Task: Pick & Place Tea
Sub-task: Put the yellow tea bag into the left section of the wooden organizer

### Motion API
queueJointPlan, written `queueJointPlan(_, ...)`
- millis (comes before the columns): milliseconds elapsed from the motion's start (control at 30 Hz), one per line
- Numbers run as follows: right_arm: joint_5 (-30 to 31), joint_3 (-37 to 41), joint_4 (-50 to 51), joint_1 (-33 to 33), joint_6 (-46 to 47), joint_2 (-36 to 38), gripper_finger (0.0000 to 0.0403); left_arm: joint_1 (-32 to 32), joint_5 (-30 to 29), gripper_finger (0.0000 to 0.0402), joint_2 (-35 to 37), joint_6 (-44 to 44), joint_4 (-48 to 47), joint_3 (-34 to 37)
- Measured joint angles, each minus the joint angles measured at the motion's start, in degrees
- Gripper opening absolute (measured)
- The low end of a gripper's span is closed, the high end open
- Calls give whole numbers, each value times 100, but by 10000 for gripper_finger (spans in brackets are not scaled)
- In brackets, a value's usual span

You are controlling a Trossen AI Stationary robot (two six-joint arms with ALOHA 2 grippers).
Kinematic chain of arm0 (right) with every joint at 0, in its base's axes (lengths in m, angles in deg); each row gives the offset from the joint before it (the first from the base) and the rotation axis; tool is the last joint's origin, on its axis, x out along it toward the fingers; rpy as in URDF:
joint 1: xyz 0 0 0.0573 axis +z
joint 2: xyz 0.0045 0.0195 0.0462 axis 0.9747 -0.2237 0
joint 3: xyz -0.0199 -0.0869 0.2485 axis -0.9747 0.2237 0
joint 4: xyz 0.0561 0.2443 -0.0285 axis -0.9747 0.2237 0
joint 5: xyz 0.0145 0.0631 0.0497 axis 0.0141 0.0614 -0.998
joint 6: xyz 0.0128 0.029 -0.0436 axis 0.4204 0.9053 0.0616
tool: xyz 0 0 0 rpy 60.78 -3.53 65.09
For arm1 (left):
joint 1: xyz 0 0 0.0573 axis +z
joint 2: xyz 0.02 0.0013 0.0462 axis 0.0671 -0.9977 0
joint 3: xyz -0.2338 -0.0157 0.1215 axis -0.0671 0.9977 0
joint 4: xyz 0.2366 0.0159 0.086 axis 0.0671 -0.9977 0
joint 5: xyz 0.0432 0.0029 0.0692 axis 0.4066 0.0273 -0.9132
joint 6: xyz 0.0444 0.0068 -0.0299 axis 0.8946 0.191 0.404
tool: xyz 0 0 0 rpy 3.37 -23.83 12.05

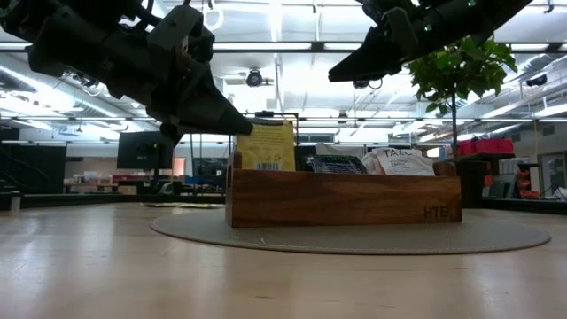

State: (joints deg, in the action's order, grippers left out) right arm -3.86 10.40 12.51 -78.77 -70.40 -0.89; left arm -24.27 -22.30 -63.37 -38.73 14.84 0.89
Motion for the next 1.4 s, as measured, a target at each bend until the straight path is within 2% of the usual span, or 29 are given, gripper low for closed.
queueJointPlan(267, 0, 0, 2, 0, 0, 0, 169, 2, 0, 42, 0, -38, -2, 0)
queueJointPlan(500, 0, 0, 7, 2, 0, 0, 169, 39, -17, 87, 0, -174, 8, 0)
queueJointPlan(700, -1, 0, 21, 2, 0, 0, 169, 37, -76, 114, 60, 456, 36, 0)
queueJointPlan(967, -150, 0, 39, 4, 52, 0, 169, 177, -319, 113, 624, 949, -35, 42)
queueJointPlan(1400, -155, -2, 128, 2, 92, 0, 169, 714, -436, 113, 1578, 1304, -1687, 44)
